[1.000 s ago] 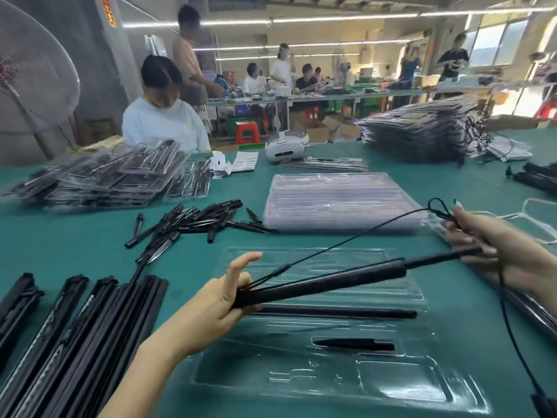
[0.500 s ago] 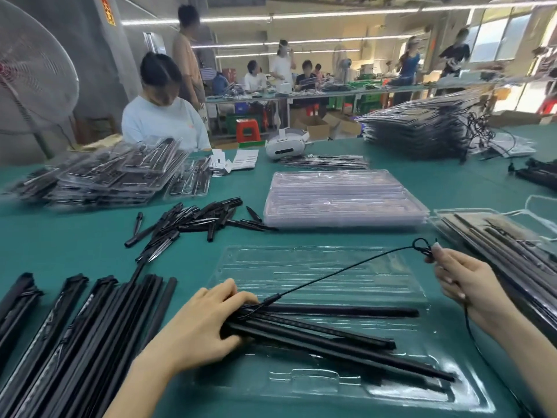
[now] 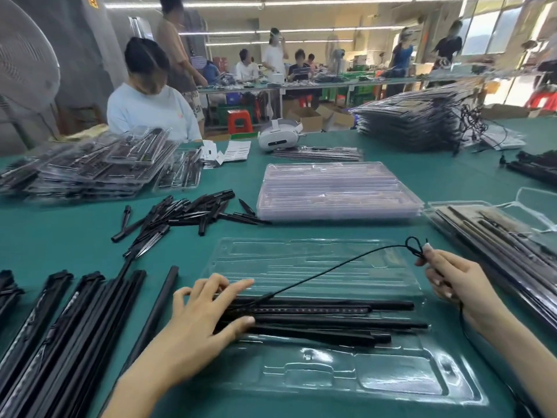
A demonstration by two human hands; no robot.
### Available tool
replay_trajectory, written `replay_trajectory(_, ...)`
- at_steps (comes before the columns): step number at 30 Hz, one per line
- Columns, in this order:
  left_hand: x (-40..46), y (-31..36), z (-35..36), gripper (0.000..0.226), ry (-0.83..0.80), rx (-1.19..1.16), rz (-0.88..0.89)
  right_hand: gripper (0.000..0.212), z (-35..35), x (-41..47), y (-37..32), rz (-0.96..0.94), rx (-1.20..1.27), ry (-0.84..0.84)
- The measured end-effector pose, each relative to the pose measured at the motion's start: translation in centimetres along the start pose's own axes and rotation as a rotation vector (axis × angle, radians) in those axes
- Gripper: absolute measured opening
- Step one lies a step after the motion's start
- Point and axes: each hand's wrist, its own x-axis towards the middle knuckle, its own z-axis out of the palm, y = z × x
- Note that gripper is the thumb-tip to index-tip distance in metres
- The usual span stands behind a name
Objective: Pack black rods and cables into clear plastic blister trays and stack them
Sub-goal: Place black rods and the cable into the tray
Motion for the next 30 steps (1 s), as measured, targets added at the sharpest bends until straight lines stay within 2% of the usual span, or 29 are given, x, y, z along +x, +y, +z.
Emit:
replay_trajectory(2, 0.3, 0.8, -0.3, 0.052, 0.134, -0.031, 0.090, 0.043, 0.0, -0.1, 0.1, -0.001, -0.016, 0.007)
replay_trajectory(4, 0.4, 1.7, -0.3, 0.035, 0.265, -0.018, 0.262, 0.044, 0.0, -0.2, 0.2, -0.004, -0.017, 0.005)
replay_trajectory(5, 0.4, 2.0, 0.0, 0.031, 0.284, 0.011, 0.351, 0.044, 0.0, -0.3, 0.2, -0.002, -0.013, 0.002)
replay_trajectory(7, 0.4, 2.3, 0.6, 0.032, 0.223, 0.112, 0.448, 0.044, -0.1, -0.4, 0.2, 0.003, -0.011, -0.002)
replay_trajectory(9, 0.2, 2.5, 1.0, 0.033, 0.128, 0.169, 0.437, 0.043, -0.1, -0.6, 0.1, 0.007, -0.022, -0.006)
replay_trajectory(14, 0.0, 2.4, 0.8, 0.020, 0.017, 0.034, 0.370, 0.037, 0.4, -0.8, -0.1, 0.029, -0.054, -0.016)
replay_trajectory(17, -0.2, 2.2, 0.8, 0.021, 0.024, -0.030, 0.356, 0.036, 0.4, -0.7, -0.2, 0.039, -0.040, -0.015)
replay_trajectory(20, -0.1, 3.1, 1.2, 0.034, 0.093, 0.011, 0.351, 0.033, 0.4, -0.7, -0.4, 0.011, 0.043, 0.027)
replay_trajectory(24, 0.1, 4.9, 2.5, 0.022, 0.208, -0.072, 0.375, 0.034, 0.0, -0.6, -1.0, -0.037, 0.288, 0.147)
replay_trajectory(30, -0.1, 5.0, 2.5, 0.015, 0.168, -0.142, 0.259, 0.039, 0.6, -0.8, -1.0, 0.014, 0.245, 0.110)
